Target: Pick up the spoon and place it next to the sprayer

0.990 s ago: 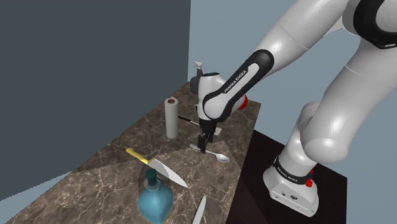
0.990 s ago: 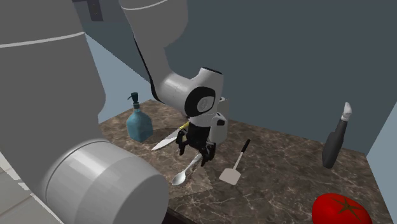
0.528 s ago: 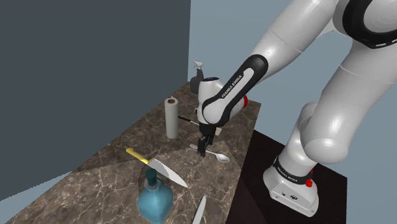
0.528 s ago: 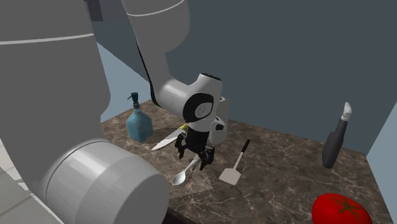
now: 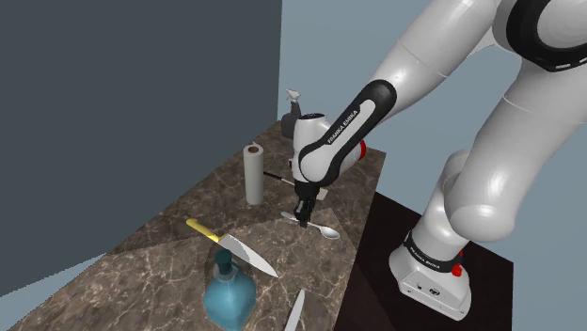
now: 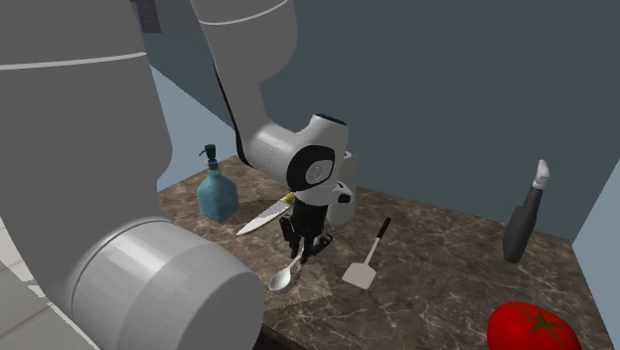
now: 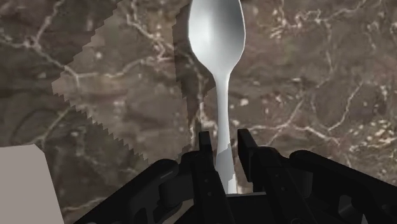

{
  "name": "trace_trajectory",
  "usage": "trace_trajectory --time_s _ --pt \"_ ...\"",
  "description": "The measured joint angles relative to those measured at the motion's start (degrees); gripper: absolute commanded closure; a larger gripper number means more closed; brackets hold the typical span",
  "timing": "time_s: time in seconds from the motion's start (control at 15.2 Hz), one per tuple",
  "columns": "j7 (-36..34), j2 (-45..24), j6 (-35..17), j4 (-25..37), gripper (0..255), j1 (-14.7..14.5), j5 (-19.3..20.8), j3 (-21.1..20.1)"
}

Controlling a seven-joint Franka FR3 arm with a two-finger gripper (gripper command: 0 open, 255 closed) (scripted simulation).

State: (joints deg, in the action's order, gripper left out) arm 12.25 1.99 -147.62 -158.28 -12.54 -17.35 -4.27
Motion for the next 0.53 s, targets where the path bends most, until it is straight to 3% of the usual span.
trace_trajectory --time_s 0.53 --pt "-0.65 1.96 1.9 -0.25 255 -0.07 0.56 -0.1"
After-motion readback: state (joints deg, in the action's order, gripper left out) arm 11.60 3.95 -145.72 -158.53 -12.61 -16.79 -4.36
